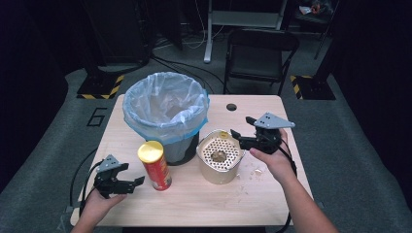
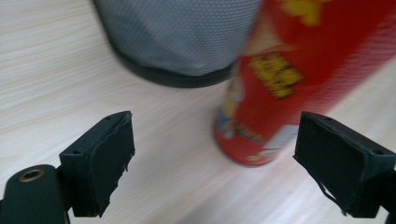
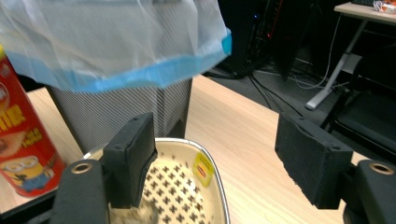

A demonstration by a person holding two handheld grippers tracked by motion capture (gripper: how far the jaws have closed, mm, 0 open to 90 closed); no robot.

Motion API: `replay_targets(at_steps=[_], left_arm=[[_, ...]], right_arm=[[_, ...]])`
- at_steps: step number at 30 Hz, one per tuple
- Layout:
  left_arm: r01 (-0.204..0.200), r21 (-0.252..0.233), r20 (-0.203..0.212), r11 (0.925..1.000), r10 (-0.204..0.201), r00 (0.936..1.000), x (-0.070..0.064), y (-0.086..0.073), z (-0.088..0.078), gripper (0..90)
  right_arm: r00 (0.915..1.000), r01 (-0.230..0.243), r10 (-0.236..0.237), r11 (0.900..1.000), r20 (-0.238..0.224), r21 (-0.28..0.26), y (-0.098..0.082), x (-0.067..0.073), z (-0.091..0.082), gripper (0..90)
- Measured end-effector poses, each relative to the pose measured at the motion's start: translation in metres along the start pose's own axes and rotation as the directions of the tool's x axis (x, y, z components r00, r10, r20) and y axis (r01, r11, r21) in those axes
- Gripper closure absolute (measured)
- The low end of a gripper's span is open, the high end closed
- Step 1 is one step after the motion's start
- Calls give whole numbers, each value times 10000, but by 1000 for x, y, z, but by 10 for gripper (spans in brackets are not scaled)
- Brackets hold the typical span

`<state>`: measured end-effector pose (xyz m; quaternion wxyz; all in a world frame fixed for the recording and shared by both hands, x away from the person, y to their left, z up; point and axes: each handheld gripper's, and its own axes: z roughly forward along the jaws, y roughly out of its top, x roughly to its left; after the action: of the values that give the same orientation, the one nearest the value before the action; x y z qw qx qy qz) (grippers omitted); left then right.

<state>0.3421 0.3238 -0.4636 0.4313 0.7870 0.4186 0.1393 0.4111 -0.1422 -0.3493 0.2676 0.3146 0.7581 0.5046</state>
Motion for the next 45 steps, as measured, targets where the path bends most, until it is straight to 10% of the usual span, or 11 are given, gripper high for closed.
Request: replay_targets(at_steps=[10, 32, 45], left_arm=[[-742, 27, 824, 9972, 738, 9939, -21, 8, 16, 114], [-426, -530, 734, 9977, 464, 9962, -30, 6, 45, 138], [-1009, -634, 561, 9929, 1045, 9929, -31, 3, 50, 210]], right_arm=[[9990, -287, 287, 9996, 340, 5, -16, -5, -6, 284], [9912, -1102, 1088, 9938, 758, 151, -51, -21, -17, 284], [9840, -1367, 1316, 9900, 1199, 349, -77, -25, -24, 284]])
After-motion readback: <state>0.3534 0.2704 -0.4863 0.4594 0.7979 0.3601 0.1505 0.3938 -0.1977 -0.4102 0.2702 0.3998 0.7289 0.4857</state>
